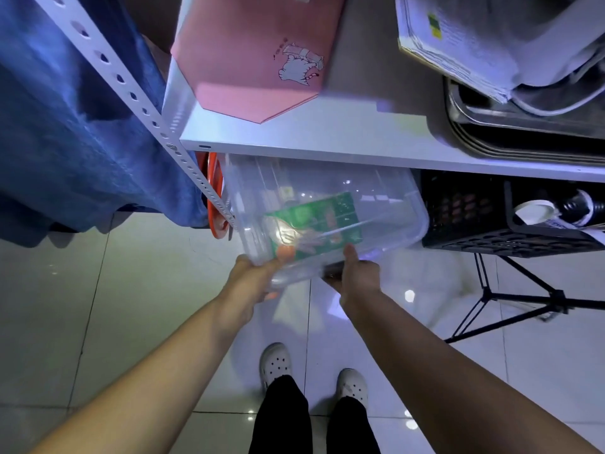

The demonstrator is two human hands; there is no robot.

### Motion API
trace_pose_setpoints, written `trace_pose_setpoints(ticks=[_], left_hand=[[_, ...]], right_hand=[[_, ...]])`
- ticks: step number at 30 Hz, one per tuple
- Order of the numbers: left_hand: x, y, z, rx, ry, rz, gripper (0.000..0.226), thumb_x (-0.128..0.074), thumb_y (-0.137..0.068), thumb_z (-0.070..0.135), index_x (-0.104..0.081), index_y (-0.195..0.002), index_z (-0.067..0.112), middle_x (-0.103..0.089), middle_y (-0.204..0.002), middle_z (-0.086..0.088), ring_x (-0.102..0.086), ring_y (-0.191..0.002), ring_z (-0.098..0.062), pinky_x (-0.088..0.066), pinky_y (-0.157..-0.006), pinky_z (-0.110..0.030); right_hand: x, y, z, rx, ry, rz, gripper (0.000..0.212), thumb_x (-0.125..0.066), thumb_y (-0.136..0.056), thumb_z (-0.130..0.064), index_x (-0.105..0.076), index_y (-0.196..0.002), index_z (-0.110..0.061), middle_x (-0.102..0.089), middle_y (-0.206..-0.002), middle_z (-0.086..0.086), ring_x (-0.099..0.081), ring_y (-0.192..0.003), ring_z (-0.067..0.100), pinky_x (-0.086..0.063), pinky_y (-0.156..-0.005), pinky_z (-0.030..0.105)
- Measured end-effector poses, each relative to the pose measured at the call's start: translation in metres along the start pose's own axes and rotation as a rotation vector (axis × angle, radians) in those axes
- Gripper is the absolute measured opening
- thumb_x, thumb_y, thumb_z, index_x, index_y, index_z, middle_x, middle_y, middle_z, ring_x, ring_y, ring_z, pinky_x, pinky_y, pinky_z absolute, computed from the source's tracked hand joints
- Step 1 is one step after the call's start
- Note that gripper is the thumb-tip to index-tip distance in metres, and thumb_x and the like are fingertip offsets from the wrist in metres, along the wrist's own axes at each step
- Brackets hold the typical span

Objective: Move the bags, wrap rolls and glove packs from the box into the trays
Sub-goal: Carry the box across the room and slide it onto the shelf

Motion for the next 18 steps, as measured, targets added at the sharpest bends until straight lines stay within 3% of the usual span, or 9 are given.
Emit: trace_pose_setpoints(ticks=[2, 4, 9, 11, 14, 18], left_hand=[[0.017, -0.006, 0.0, 0.018, 0.154, 0.118, 0.038, -0.067, -0.082, 0.021, -0.057, -0.11, -0.002, -0.062, -0.096, -0.016, -0.064, -0.077, -0.024, -0.06, -0.07, -0.036], [0.034, -0.014, 0.008, -0.008, 0.241, 0.208, 0.03, -0.063, -0.086, 0.011, -0.056, -0.107, -0.008, -0.061, -0.094, -0.018, -0.063, -0.072, -0.024, -0.059, -0.062, -0.029], [0.061, -0.027, 0.034, -0.113, 0.35, 0.331, 0.011, -0.065, -0.081, 0.002, -0.055, -0.086, 0.001, -0.059, -0.077, -0.009, -0.059, -0.064, -0.021, -0.055, -0.048, -0.017], [0.071, -0.032, 0.038, -0.137, 0.402, 0.368, 0.013, -0.066, -0.079, 0.0, -0.055, -0.084, 0.004, -0.06, -0.078, -0.008, -0.059, -0.066, -0.02, -0.053, -0.048, -0.016], [0.073, -0.042, 0.046, -0.211, 0.404, 0.325, 0.011, -0.064, -0.078, -0.002, -0.06, -0.084, 0.006, -0.062, -0.08, -0.007, -0.059, -0.069, -0.019, -0.052, -0.056, -0.017], [0.071, -0.054, 0.07, -0.3, 0.397, 0.3, 0.015, -0.064, -0.077, -0.004, -0.052, -0.077, 0.006, -0.056, -0.074, -0.011, -0.053, -0.057, -0.022, -0.047, -0.057, -0.027]], right_hand=[[-0.026, 0.006, 0.001, -0.018, -0.009, -0.226, 0.029, -0.048, -0.096, -0.021, -0.055, -0.085, 0.005, -0.065, -0.067, 0.02, -0.066, -0.064, 0.029, -0.059, -0.069, 0.041], [-0.03, 0.006, -0.002, -0.012, 0.045, -0.306, 0.03, -0.046, -0.097, -0.023, -0.056, -0.083, 0.001, -0.064, -0.076, 0.019, -0.065, -0.075, 0.03, -0.057, -0.074, 0.042], [-0.002, -0.019, -0.041, 0.101, -0.014, -0.141, 0.025, -0.046, -0.097, -0.022, -0.046, -0.111, -0.001, -0.052, -0.102, 0.02, -0.06, -0.083, 0.029, -0.053, -0.076, 0.04], [-0.003, -0.025, -0.055, 0.114, -0.023, -0.111, 0.023, -0.048, -0.096, -0.018, -0.048, -0.11, -0.001, -0.051, -0.091, 0.015, -0.058, -0.073, 0.023, -0.055, -0.07, 0.035], [-0.008, -0.031, -0.069, 0.125, -0.01, -0.052, 0.014, -0.052, -0.094, -0.016, -0.049, -0.091, -0.002, -0.047, -0.074, 0.009, -0.053, -0.058, 0.018, -0.055, -0.065, 0.027], [-0.022, -0.038, -0.089, 0.186, -0.11, -0.072, 0.011, -0.053, -0.094, -0.013, -0.052, -0.089, -0.003, -0.055, -0.07, 0.009, -0.058, -0.058, 0.016, -0.056, -0.066, 0.026]])
Point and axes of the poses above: each hand's wrist, its own y-axis away from the middle knuckle, its own x-axis out of the back of the hand, z = x × y, the point moved 9 cm from there along -y, towards the middle knuckle
